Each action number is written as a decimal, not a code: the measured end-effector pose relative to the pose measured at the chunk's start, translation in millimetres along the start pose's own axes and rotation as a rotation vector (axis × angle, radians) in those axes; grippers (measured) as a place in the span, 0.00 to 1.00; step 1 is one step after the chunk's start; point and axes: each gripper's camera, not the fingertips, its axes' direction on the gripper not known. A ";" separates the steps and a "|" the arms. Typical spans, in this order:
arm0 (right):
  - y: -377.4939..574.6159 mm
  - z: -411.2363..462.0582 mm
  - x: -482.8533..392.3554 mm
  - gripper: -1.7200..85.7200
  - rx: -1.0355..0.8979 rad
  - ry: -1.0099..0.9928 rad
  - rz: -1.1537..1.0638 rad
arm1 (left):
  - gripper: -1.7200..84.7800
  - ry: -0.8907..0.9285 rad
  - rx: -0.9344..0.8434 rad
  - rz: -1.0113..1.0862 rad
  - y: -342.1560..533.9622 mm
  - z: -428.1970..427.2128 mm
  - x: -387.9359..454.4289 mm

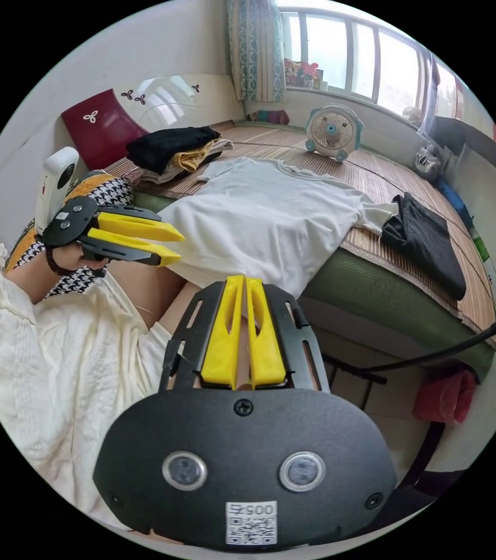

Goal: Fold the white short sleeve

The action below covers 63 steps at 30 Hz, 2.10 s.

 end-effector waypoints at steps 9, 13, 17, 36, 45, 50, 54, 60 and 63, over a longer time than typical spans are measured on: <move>-3.1 -14.6 0.2 0.00 0.026 -0.008 0.036 | 0.13 -0.068 0.027 0.083 -16.6 4.6 37.4; -3.8 -19.3 -4.8 0.00 0.038 -0.017 0.027 | 0.13 -0.121 0.001 0.105 -15.9 14.8 50.8; -1.7 -18.9 -11.2 0.00 0.031 -0.012 0.012 | 0.10 -0.155 0.004 0.083 -12.3 17.5 53.7; 2.0 20.7 -100.8 0.09 0.060 0.155 -0.093 | 0.03 -0.152 0.061 0.093 1.3 -8.2 59.1; 6.7 33.8 -104.6 0.05 0.067 0.288 -0.005 | 0.02 -0.123 0.094 0.072 7.4 -23.2 48.9; 15.8 54.9 -95.9 0.02 -0.019 0.363 0.071 | 0.02 -0.125 0.107 0.075 7.4 -27.3 46.9; 20.8 65.9 -94.2 0.01 -0.061 0.389 0.093 | 0.02 -0.116 0.102 0.086 5.8 -28.3 44.4; 17.9 49.1 -91.8 0.01 -0.006 0.434 0.120 | 0.02 -0.122 0.098 0.095 4.1 -30.8 41.9; 17.3 36.8 -93.3 0.01 0.034 0.454 0.105 | 0.02 -0.128 0.102 0.098 3.7 -33.8 40.8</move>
